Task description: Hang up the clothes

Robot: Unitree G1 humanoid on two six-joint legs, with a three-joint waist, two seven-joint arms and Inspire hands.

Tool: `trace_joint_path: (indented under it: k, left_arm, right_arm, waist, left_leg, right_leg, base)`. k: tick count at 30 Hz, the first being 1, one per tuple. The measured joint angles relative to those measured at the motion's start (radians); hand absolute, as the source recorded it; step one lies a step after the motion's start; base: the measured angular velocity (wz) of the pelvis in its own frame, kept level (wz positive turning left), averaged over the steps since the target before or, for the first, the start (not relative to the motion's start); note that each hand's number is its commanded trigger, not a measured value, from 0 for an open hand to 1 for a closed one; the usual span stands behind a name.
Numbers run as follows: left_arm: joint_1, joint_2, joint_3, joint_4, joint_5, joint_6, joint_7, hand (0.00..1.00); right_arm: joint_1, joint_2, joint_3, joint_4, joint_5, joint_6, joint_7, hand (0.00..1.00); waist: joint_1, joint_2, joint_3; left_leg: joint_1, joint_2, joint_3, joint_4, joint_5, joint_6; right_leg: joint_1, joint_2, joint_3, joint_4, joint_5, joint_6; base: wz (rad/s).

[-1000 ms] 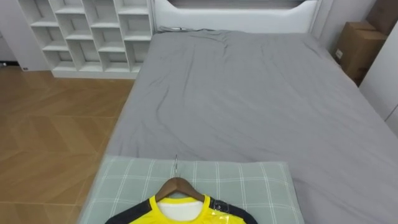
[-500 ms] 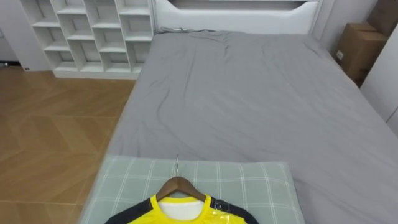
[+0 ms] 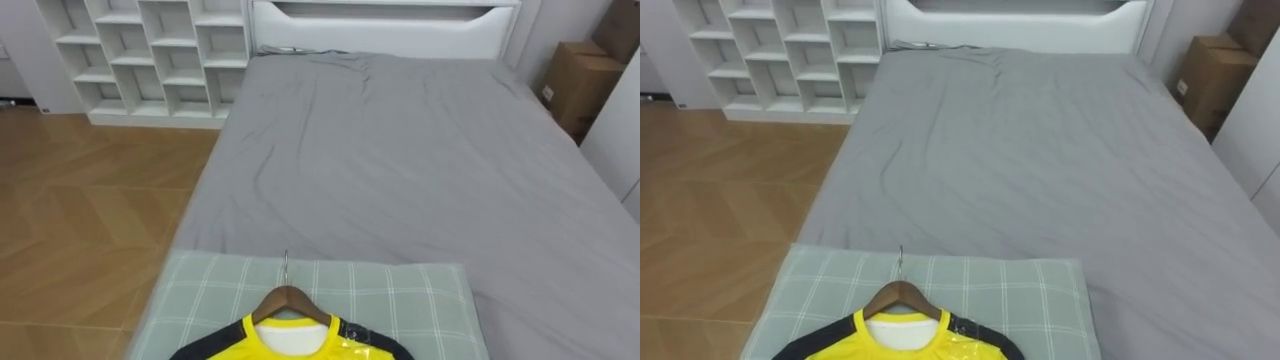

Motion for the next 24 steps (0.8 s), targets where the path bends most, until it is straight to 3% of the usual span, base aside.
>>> trace_joint_path:
  k: [4, 8, 19, 24]
  left_arm:
    - [-0.004, 0.018, 0.049, 0.0, 0.0, -0.016, 0.078, 0.0]
    - [-0.003, 0.031, 0.053, -0.004, -0.009, -0.033, 0.148, 0.0]
    - [0.028, 0.034, 0.044, -0.143, 0.003, -0.128, 0.391, 0.0]
    - [0.023, 0.041, 0.011, -0.206, 0.08, -0.142, 0.446, 0.0]
  right_arm:
    - [-0.001, -0.007, 0.003, 0.0, -0.01, 0.005, -0.005, 0.0]
    - [0.0, -0.017, 0.003, 0.002, -0.046, 0.005, -0.02, 0.0]
    - [-0.005, -0.019, 0.003, -0.004, -0.081, 0.003, -0.052, 0.0]
    - [-0.011, -0.02, 0.033, -0.019, -0.079, -0.005, -0.052, 0.0]
  waist:
    - [0.006, 0.007, -0.0004]
    - [0.014, 0.015, -0.0005]
    - [0.004, 0.021, -0.0022]
    - [-0.003, 0.021, -0.0026]
  left_leg:
    - [0.0, -0.001, -0.003, 0.0, 0.0, 0.0]
    - [-0.001, -0.001, -0.005, 0.0, 0.0, 0.0]
    - [0.001, -0.001, -0.016, -0.001, 0.0, 0.0]
    - [-0.007, -0.002, -0.02, 0.008, 0.0, 0.0]
  right_leg:
    - [0.0, -0.001, -0.002, 0.0, 0.0, 0.0]
    - [-0.002, 0.0, 0.007, 0.002, 0.0, 0.0]
    - [0.006, 0.0, -0.006, 0.014, 0.0, 0.0]
    - [0.009, -0.001, -0.01, 0.014, -0.001, 0.001]
  base:
    - [0.02]
    - [0.0]
    - [0.03]
    - [0.03]
